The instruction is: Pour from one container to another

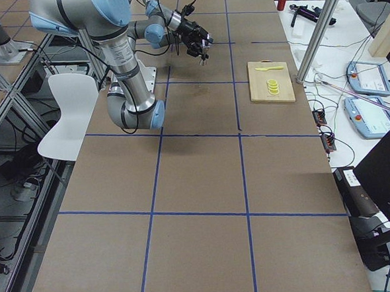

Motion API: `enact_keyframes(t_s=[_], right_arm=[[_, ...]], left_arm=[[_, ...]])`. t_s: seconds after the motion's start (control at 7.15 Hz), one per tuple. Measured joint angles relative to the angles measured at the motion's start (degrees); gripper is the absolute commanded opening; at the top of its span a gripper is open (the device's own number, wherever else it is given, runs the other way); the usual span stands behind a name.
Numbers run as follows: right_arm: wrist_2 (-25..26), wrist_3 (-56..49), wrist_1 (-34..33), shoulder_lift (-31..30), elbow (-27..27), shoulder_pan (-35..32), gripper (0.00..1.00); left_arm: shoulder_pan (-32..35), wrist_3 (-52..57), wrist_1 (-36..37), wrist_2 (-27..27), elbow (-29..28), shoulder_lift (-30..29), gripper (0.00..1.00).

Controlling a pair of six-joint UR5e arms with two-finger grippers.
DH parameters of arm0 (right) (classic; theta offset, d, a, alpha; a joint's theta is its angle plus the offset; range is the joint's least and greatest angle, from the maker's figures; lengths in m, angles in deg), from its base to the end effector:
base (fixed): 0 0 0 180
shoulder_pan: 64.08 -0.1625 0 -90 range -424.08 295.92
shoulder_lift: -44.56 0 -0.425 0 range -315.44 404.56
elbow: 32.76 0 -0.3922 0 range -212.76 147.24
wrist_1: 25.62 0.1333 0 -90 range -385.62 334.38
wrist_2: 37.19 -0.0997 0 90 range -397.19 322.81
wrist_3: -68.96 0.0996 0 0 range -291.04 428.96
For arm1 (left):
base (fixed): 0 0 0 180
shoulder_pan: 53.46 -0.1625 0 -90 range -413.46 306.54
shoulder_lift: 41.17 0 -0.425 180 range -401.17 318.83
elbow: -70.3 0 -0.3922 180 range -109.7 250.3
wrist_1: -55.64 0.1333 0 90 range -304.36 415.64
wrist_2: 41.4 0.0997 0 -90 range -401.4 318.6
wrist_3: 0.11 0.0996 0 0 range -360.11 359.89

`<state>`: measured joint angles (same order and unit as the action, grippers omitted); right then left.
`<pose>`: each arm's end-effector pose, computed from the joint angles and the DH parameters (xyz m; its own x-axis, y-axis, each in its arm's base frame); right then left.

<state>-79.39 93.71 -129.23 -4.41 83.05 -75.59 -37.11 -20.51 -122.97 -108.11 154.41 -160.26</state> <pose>-0.4942 -0.3120 0.0827 0.8954 -0.4402 -0.0673 0.2331 0.3345 0.9131 0.5415 -0.3388 0.2528 0.4482 0.7657 -0.4613 0.5471 0.1732 0.8190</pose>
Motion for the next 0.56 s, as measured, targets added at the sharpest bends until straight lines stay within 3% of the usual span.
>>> enact_keyframes(t_s=[0.56], right_arm=[[0.09,-3.39,-1.88,0.67,-0.24,0.0,0.0]], left_arm=[[-0.09,-0.06,-0.62,0.0,0.0,0.2,0.0]])
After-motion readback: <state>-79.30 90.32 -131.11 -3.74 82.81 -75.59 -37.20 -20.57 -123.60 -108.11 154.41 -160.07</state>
